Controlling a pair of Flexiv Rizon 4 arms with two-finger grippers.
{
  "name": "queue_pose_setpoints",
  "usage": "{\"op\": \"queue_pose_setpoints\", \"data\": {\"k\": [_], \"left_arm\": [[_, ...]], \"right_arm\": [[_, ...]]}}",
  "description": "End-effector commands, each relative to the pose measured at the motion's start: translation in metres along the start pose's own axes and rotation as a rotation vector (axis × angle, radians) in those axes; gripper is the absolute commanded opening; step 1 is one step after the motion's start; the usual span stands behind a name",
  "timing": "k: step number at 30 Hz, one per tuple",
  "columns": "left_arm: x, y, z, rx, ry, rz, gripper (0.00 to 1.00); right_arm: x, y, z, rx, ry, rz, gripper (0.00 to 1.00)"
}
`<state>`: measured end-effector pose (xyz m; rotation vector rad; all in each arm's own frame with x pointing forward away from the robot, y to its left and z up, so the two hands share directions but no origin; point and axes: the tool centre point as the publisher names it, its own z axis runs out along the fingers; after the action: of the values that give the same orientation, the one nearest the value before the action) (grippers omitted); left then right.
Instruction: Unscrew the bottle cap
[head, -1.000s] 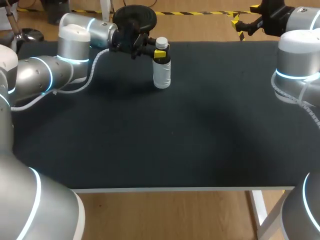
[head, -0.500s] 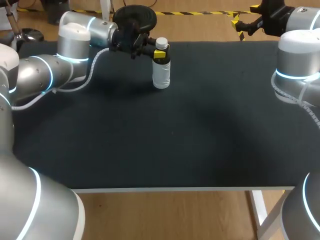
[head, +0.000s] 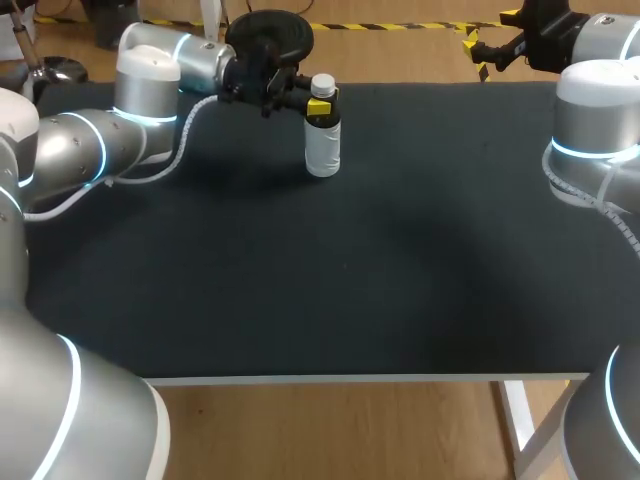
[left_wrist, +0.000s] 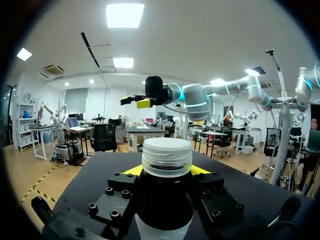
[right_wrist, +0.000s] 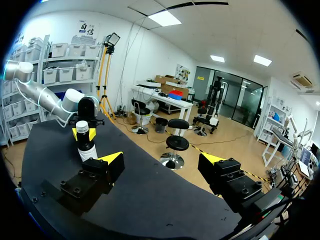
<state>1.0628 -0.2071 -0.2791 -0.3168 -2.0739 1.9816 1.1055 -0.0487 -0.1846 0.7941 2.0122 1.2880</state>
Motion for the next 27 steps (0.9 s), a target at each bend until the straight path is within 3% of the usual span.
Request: {"op": "queue_pose_setpoints", "data": {"k": [1,18,21,27], "left_arm": [[-0.007,0.002,-0.002,0.005,0.050,-0.001,0.00],[-0.007,0.002,-0.002,0.005,0.050,-0.001,0.00],[-0.007,0.002,-0.002,0.005,0.050,-0.001,0.00],[-0.007,0.002,-0.002,0.005,0.050,-0.001,0.00]], "right_arm": [[0.000,0.000,0.000,-0.001,0.001,0.000,1.00],[0.000,0.000,0.000,-0.001,0.001,0.000,1.00],[0.011,0.006,0.008,-0.054,0.042,0.005,1.00],[0.038,0.021,0.025,-0.077,0.056,-0.019,1.00]]}}
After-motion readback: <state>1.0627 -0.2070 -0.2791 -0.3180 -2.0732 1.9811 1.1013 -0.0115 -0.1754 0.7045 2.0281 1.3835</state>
